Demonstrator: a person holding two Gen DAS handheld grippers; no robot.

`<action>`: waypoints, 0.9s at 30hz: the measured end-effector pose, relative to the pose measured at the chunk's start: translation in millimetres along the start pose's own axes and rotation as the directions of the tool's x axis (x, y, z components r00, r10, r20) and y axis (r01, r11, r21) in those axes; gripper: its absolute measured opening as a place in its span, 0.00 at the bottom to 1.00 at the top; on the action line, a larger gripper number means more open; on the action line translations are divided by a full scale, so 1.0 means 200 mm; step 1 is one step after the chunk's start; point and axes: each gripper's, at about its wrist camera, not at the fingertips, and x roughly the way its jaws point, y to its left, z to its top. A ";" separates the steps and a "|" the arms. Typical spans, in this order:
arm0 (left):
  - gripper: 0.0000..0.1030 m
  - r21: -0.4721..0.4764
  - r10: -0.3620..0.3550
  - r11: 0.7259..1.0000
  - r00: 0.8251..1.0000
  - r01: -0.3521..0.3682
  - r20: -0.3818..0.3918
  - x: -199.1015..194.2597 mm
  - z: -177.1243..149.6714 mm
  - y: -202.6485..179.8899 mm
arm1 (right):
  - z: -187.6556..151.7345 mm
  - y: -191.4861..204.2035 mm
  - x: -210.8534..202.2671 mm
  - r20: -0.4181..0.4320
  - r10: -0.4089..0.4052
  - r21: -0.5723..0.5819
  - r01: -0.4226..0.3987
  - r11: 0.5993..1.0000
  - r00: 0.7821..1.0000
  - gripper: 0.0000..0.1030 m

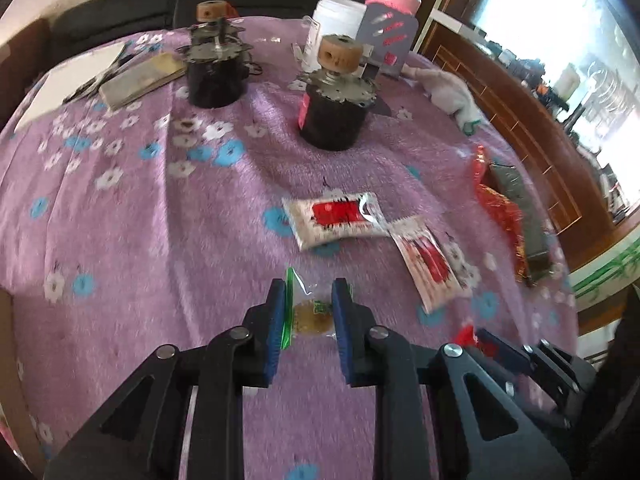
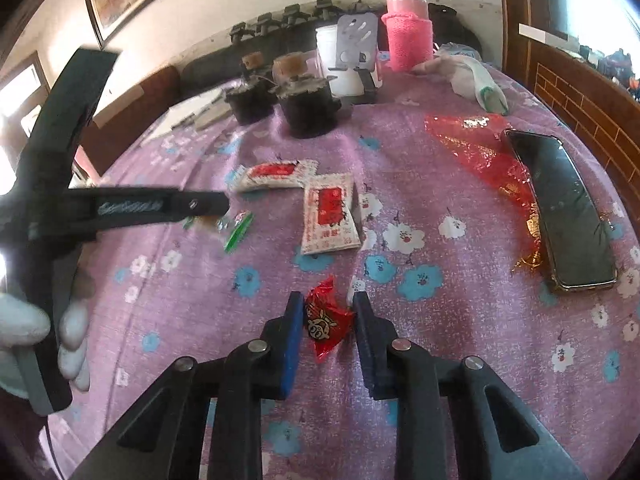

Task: Organize snacks
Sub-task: 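Grasp the clear green-edged cake packet with left gripper while right grasps red twist candy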

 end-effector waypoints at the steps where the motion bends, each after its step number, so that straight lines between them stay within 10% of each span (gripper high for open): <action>1: 0.19 -0.002 -0.005 1.000 1.000 0.005 0.000 -0.02 -0.02 0.01 | 0.00 0.00 0.00 0.002 0.001 0.003 -0.001 1.000 1.000 0.22; 13: 0.22 -0.117 -0.099 0.988 0.995 0.100 0.011 -0.09 -0.08 0.12 | -0.01 0.01 0.01 -0.010 0.015 0.010 -0.015 1.000 1.000 0.22; 18: 0.25 -0.037 -0.051 0.998 0.998 0.052 0.028 -0.05 -0.06 0.08 | -0.01 0.03 0.02 -0.029 0.027 -0.011 -0.027 1.000 0.999 0.32; 21: 0.52 0.036 -0.003 0.999 1.000 0.002 0.030 -0.01 -0.06 0.03 | -0.02 0.06 0.02 -0.036 0.015 -0.035 -0.017 0.999 0.999 0.37; 27: 0.52 0.163 0.090 0.982 0.996 -0.093 0.026 0.04 -0.14 -0.07 | -0.02 0.09 0.03 -0.039 -0.009 -0.073 0.006 0.997 0.999 0.39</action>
